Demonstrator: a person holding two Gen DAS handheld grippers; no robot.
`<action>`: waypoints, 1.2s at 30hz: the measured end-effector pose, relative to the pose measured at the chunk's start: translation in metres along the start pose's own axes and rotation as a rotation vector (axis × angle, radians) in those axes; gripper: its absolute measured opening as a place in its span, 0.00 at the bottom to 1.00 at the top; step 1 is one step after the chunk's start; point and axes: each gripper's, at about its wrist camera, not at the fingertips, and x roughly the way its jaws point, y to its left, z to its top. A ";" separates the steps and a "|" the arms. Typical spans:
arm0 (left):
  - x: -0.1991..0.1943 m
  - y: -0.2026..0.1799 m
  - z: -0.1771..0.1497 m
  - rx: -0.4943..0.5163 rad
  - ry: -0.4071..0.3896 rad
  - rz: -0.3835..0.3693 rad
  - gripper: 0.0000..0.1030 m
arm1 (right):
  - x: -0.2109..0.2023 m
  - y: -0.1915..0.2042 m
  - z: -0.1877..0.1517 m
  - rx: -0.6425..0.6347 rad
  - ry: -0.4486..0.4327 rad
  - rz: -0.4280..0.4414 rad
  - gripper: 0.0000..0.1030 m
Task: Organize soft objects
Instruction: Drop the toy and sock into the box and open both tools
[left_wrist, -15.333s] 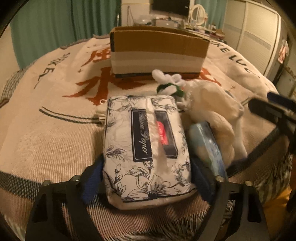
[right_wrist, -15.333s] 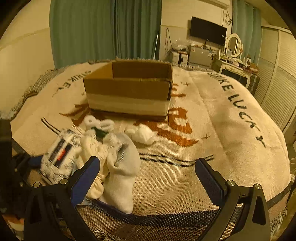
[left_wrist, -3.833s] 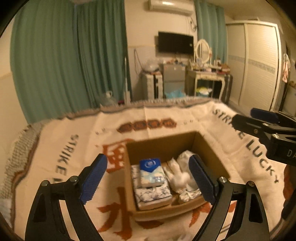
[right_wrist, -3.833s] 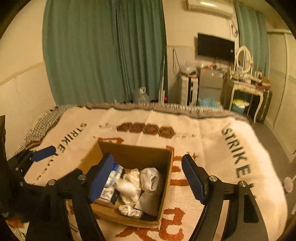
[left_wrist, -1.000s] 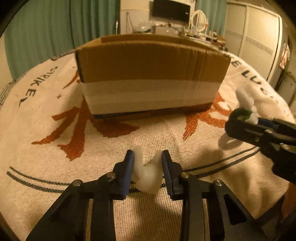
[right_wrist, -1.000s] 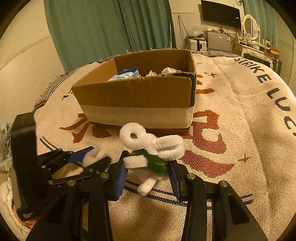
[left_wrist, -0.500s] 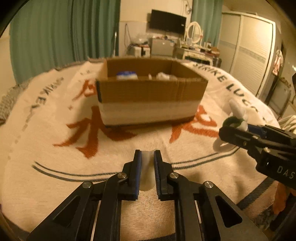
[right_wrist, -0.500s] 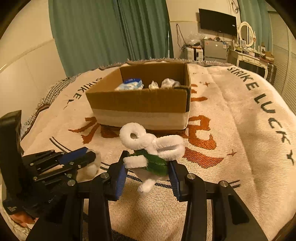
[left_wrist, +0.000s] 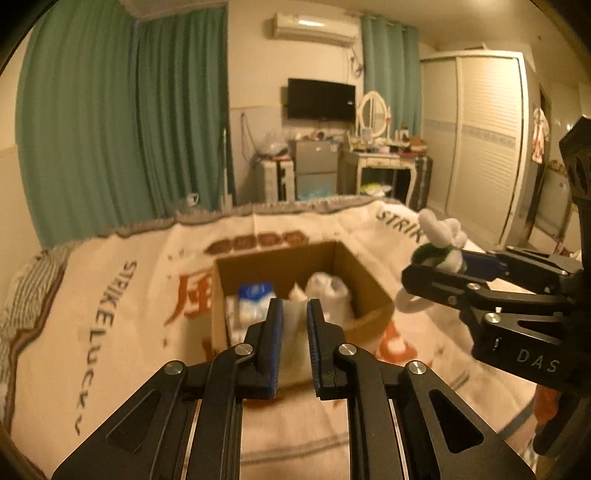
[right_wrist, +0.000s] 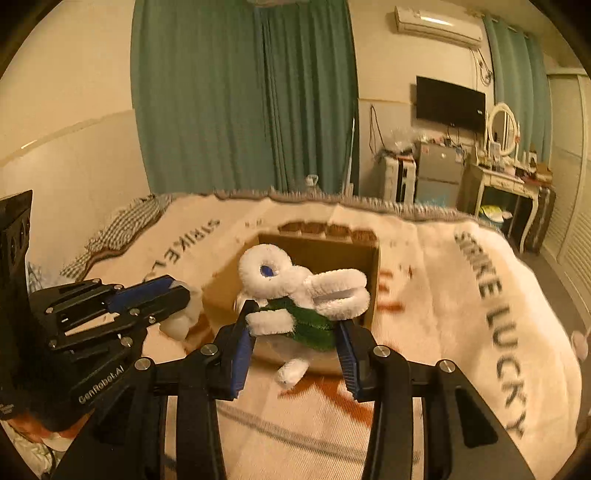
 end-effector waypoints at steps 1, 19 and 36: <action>0.006 0.001 0.004 0.000 0.002 -0.005 0.12 | 0.006 -0.003 0.009 -0.003 0.000 0.000 0.39; 0.127 0.030 -0.005 0.003 0.124 0.065 0.57 | 0.148 -0.053 0.007 0.050 0.165 -0.001 0.42; 0.023 0.037 0.056 0.034 -0.109 0.158 0.83 | 0.066 -0.053 0.056 0.104 -0.014 -0.052 0.85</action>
